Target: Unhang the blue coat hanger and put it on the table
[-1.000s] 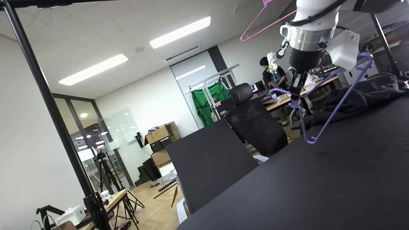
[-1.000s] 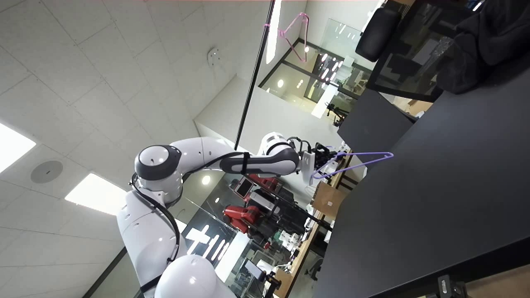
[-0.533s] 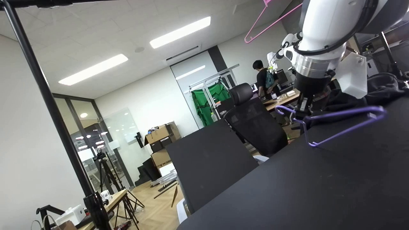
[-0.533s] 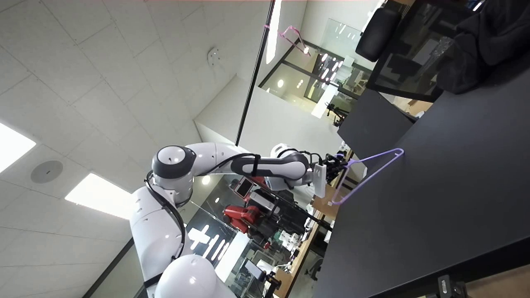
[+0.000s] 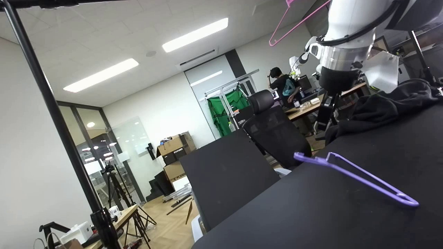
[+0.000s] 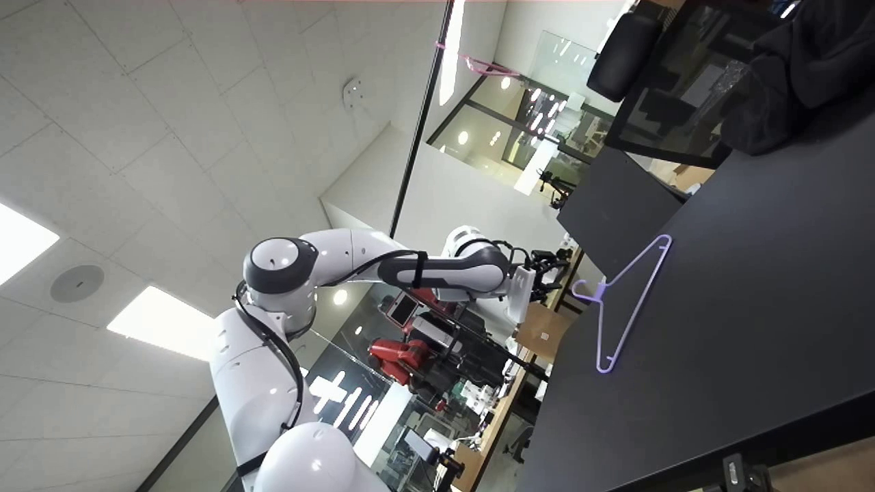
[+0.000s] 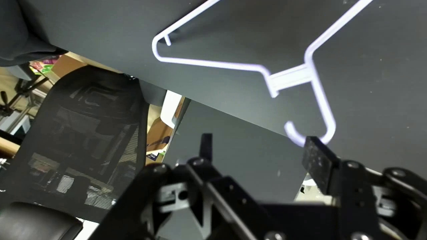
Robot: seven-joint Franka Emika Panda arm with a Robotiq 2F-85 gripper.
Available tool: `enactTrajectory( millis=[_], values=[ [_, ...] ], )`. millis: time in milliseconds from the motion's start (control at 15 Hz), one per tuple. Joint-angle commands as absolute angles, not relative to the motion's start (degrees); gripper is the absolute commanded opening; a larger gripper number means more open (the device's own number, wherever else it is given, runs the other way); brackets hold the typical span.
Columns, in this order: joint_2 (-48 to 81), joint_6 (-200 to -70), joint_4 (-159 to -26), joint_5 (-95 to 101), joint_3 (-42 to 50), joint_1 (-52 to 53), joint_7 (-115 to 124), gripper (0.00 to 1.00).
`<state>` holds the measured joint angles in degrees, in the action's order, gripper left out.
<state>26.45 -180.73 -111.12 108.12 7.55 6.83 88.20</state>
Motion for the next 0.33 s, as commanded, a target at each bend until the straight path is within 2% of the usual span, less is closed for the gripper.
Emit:
enactTrajectory(
  millis=[0,133,267],
  values=[
    [26.1,-181.5,-111.2,107.6,8.0,6.6,87.2,0.76],
    [26.3,-181.3,-111.2,107.7,7.9,6.5,87.2,0.90],
    [26.8,-181.1,-111.2,107.7,7.6,6.7,87.2,0.95]
  ],
)
